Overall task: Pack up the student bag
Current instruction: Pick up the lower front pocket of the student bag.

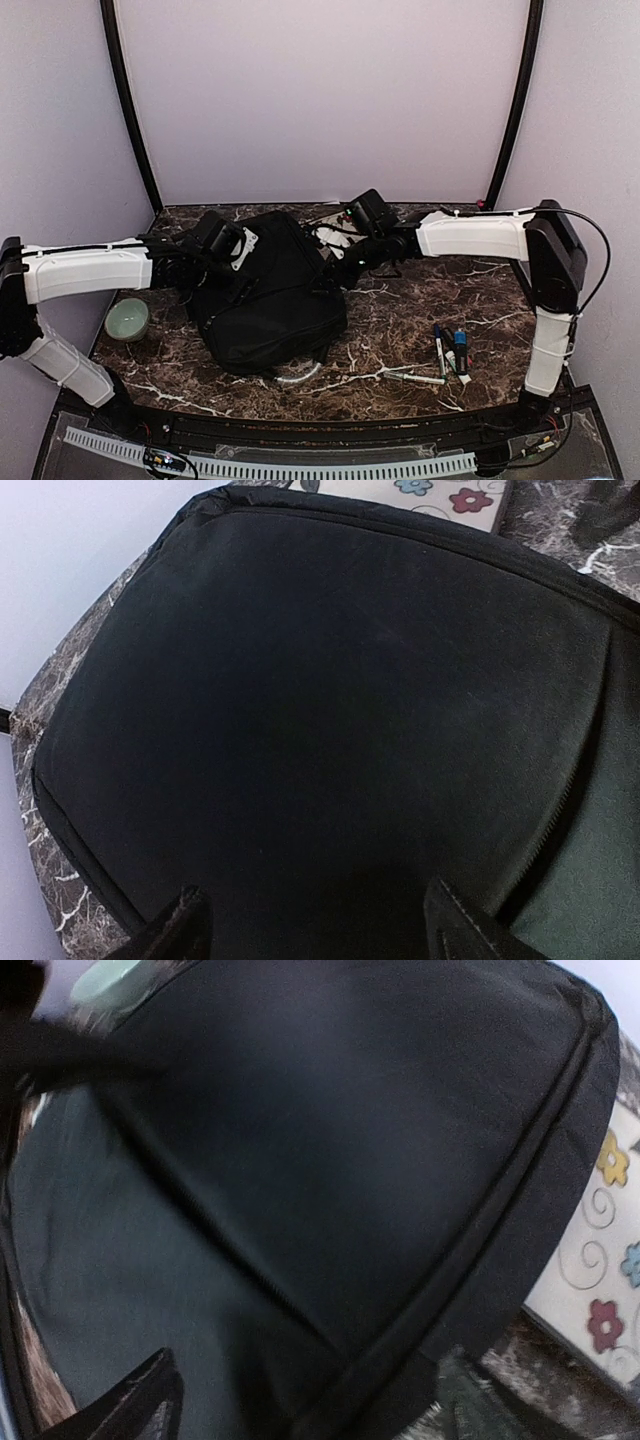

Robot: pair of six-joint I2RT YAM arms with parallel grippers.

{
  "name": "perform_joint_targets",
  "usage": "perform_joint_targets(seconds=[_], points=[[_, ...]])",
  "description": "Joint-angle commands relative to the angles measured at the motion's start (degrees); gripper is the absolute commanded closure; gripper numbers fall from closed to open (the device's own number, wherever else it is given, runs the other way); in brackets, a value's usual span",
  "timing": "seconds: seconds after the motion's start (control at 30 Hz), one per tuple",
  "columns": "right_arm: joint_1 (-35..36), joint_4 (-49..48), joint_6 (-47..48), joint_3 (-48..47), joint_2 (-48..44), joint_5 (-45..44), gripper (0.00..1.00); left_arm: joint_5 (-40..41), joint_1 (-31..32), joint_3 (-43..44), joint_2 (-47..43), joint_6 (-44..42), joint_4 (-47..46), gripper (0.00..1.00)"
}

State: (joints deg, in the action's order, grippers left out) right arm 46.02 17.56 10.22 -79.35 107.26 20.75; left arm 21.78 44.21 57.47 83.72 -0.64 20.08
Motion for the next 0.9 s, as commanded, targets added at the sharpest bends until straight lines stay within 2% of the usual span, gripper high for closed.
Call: perform_joint_targets(seconds=[0.0, 0.13, 0.27, 0.4, 0.6, 0.8, 0.87], points=[[2.6, -1.1, -2.2, -8.2, 6.9, -8.3, 0.0, -4.2, 0.1, -4.9, -7.0, -0.1, -2.9, 0.24], [4.5, -4.4, -1.0, -8.5, 8.4, -11.4, 0.0, -8.8, 0.1, -7.8, -10.3, -0.7, -5.6, 0.24], [6.6, -2.2, 0.7, -11.3, 12.1, -15.9, 0.0, -10.1, 0.3, -9.7, -11.6, -2.3, -7.4, 0.24], [6.7, 0.2, -1.7, -13.6, 16.1, -20.3, 0.0, -9.9, 0.6, -9.8, -9.3, -2.6, -8.2, 0.25], [6.6, -1.1, -2.5, -12.0, 15.3, -20.5, 0.0, -8.8, 1.9, -8.7, -4.5, -5.7, -9.4, 0.28], [6.6, -1.5, -3.0, -11.5, 13.9, -17.8, 0.0, -0.7, 4.8, -8.2, -0.7, -8.9, -10.7, 0.31], [6.6, -1.5, -3.1, -11.2, 13.4, -17.0, 0.0, 5.7, 6.2, -7.8, 0.8, -10.5, -11.5, 0.38]])
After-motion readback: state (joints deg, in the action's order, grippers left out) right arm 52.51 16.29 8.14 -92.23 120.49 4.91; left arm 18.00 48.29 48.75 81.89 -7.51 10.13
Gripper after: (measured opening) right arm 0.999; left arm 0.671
